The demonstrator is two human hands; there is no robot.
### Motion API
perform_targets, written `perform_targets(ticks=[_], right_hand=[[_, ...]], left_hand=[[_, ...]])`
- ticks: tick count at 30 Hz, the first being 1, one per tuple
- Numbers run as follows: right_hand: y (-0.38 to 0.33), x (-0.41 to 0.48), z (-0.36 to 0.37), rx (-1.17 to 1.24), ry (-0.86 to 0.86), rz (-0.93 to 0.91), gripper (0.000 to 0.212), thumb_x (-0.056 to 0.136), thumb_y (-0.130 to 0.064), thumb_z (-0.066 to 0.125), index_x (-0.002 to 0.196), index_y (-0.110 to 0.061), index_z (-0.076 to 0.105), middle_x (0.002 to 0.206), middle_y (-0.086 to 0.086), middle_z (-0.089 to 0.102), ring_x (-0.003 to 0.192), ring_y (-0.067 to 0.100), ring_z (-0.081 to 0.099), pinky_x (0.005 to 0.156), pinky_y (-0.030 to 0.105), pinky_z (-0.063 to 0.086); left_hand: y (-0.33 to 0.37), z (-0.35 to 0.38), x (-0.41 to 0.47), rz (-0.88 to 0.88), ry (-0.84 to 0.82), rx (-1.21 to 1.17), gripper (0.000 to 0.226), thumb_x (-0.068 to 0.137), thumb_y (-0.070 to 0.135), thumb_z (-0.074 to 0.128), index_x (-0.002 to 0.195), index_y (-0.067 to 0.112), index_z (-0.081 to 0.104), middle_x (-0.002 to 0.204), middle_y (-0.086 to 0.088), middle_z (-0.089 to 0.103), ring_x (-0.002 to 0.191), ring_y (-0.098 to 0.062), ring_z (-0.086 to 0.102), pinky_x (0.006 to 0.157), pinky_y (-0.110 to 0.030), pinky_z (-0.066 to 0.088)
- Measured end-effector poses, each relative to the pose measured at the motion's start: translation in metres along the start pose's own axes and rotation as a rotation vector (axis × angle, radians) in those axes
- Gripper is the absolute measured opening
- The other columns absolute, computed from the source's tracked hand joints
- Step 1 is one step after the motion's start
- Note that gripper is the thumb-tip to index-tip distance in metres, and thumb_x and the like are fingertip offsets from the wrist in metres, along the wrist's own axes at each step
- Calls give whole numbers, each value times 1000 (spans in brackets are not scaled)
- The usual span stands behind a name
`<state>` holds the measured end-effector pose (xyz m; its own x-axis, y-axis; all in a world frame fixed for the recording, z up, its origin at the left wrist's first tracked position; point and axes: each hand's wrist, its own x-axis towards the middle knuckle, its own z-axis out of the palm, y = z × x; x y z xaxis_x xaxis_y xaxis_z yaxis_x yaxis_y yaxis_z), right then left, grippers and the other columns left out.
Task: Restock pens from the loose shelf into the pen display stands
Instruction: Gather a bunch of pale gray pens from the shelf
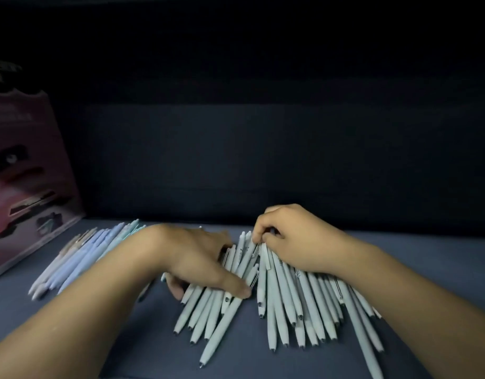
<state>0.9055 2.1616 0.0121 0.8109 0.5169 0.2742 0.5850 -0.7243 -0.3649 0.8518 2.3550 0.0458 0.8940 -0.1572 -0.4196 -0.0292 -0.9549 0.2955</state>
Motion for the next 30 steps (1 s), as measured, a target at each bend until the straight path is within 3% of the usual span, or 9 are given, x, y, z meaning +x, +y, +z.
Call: perform_targets(ticks=[3,5,10,13,15,18,21,25,30], right_hand=[[-2,-1,1,8,3,13,28,97,-14,50,90,-30,72,96,-16,57,72,5,56,63,24,51],[-2,-1,4,15,5,21,27,97,-15,50,91,-30,72,97,-16,57,71,5,56,63,23,50],[-4,1,6,33,27,24,24,97,-15,54,91,-29,72,96,-16,60,70,0,54,66,22,52],[-4,1,7,42,34,29,22,96,-16,55,90,-29,72,93,-16,60,69,3,56,66,25,54],[-5,2,8,43,40,30,21,96,-17,56,90,-30,72,94,-15,60,69,4,56,66,26,54],[-6,3,11,33,43,31,20,97,-19,56,91,-32,71,97,-16,61,69,3,56,64,24,51],[-6,3,14,37,52,26,19,96,-19,57,93,-31,71,98,-16,61,71,1,54,66,21,46],[-6,3,14,20,40,20,19,96,-18,57,98,-30,71,102,-13,62,76,1,54,71,24,48],[-3,2,13,6,17,39,21,94,-18,57,90,-32,72,91,-6,70,70,13,62,71,42,57]], left_hand=[[-8,4,4,-11,62,154,85,72,70,70,145,46,32,133,7,50,107,-14,67,94,-37,58],[-11,7,8,-26,129,221,85,74,75,60,147,50,26,143,5,41,115,-15,63,102,-31,49],[-15,7,5,25,179,95,69,83,75,57,143,47,37,100,14,58,96,-9,58,88,-29,45],[-7,15,4,-10,227,142,71,85,72,55,147,44,34,134,6,52,113,-14,57,94,-30,45],[-1,21,6,-28,229,187,79,83,73,55,150,39,30,144,-1,41,117,-20,58,100,-35,49],[3,20,8,-38,194,193,82,79,70,58,148,34,32,142,-6,39,109,-20,64,100,-38,52],[5,16,10,-34,191,237,82,77,65,64,145,28,37,142,-6,46,117,-21,58,101,-38,50],[8,15,16,-30,191,308,69,83,55,65,138,20,40,126,-5,59,104,-22,57,88,-33,50],[7,19,28,-12,291,279,46,96,32,57,131,12,34,109,-11,52,92,-28,51,74,-36,44]])
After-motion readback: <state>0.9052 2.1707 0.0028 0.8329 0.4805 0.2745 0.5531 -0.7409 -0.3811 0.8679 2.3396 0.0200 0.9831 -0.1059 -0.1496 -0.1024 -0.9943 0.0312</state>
